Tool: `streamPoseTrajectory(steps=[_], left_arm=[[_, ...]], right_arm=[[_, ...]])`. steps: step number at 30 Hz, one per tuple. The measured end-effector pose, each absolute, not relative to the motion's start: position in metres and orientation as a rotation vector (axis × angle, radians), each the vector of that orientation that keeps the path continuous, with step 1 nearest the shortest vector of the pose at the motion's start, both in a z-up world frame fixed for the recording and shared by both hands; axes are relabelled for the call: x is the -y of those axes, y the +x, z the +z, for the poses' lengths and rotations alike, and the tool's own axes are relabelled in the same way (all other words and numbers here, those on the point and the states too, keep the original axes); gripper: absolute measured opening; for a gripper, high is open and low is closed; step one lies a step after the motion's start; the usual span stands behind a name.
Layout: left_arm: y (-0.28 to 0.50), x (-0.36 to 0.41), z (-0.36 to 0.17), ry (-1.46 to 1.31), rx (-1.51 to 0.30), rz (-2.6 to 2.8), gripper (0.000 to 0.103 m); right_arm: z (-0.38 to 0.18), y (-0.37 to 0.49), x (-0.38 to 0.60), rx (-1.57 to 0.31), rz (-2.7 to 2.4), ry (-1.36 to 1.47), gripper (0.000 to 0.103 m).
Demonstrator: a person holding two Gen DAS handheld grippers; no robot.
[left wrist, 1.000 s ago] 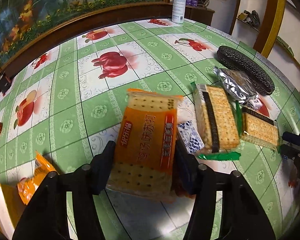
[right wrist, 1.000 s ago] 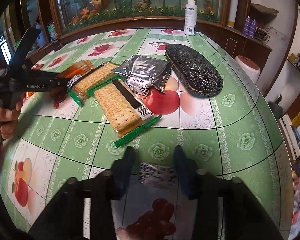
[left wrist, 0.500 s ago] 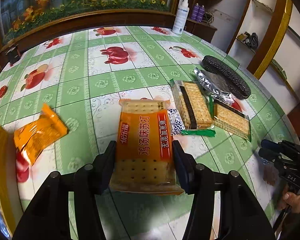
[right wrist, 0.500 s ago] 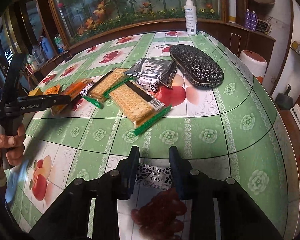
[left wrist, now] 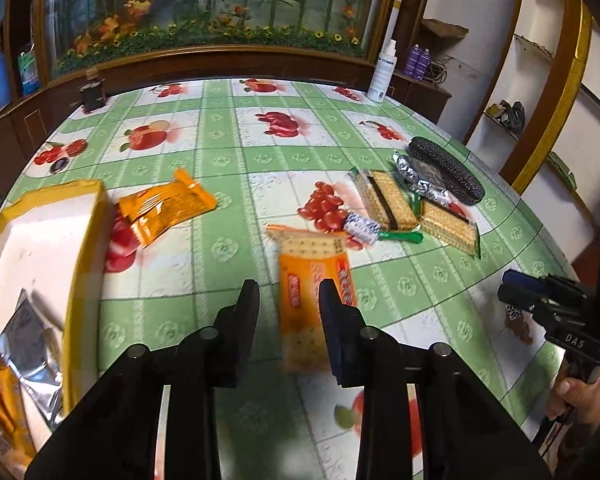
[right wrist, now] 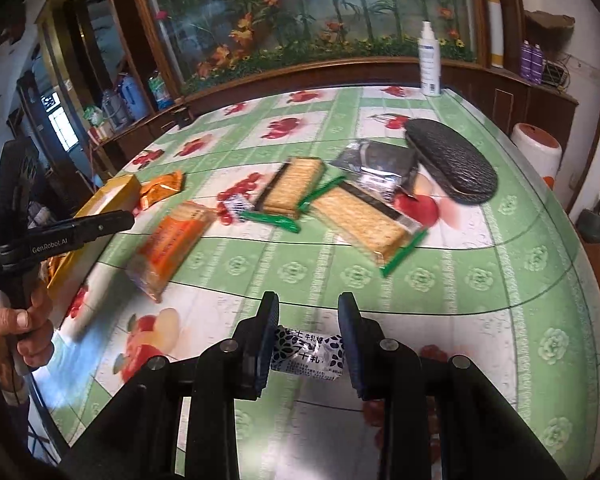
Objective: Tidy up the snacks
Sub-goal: 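Carry the orange cracker pack and black-and-white pack over the tray with both tools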
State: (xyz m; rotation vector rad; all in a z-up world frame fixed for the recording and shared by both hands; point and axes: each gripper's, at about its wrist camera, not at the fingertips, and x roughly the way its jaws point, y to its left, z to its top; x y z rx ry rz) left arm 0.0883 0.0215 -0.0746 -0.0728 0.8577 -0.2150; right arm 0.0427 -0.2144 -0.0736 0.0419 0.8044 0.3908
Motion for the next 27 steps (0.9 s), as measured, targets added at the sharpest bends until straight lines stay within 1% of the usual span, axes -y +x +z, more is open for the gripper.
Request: streamPoseTrajectory(steps=[2,5,6,7,8,9,10,12,18,19,20,21,22,27], left_arm=[[0.085,-0.025,-0.078,-0.077,-0.872,-0.229,0.028],[0.084,-0.019,-0.084,-0.012,-0.887,-0.224,0.029],[0.085,-0.015,-0.085,0.009,-0.889,-0.223,0.034],[0.086,-0.012,-0.086,0.020,-0.887,-0.218,0.047],[0.088,-0.010,-0.086,0.021,-0.884,-0.206,0.056],[0.090,-0.008,-0.086,0.010,-0.880,-0.204,0.068],[0.092,-0.005,-0.085,-0.003,-0.872,-0.215,0.072],[0.100,0.005,-0.087,-0.003,-0.875,-0.220,0.075],[0.125,0.029,-0.115,0.070,-0.962,-0.141,0.076],[0.127,0.027,-0.120,0.057,-0.977,-0.143,0.074],[0.126,0.025,-0.124,0.042,-0.981,-0.139,0.071],[0.123,0.024,-0.123,0.047,-0.955,-0.127,0.057],[0.121,0.022,-0.122,0.050,-0.950,-0.116,0.052],[0.109,0.002,-0.115,0.013,-0.927,-0.053,0.052]], right_arm=[[-0.072,0.041,0.205,-0.800,0.408,0.032,0.032],[-0.072,0.039,0.197,-0.806,0.422,0.028,0.032],[-0.073,0.039,0.196,-0.809,0.428,0.032,0.032],[-0.073,0.038,0.195,-0.810,0.430,0.032,0.032],[-0.073,0.037,0.194,-0.809,0.429,0.031,0.032],[-0.074,0.036,0.194,-0.810,0.429,0.033,0.032],[-0.074,0.036,0.195,-0.812,0.428,0.035,0.032],[-0.075,0.035,0.197,-0.815,0.425,0.038,0.032],[-0.076,0.033,0.201,-0.820,0.425,0.051,0.032],[-0.076,0.032,0.202,-0.819,0.427,0.053,0.032],[-0.075,0.032,0.202,-0.817,0.427,0.055,0.032],[-0.075,0.032,0.203,-0.815,0.428,0.057,0.032],[-0.074,0.032,0.203,-0.815,0.430,0.061,0.032],[-0.072,0.032,0.198,-0.805,0.448,0.064,0.032]])
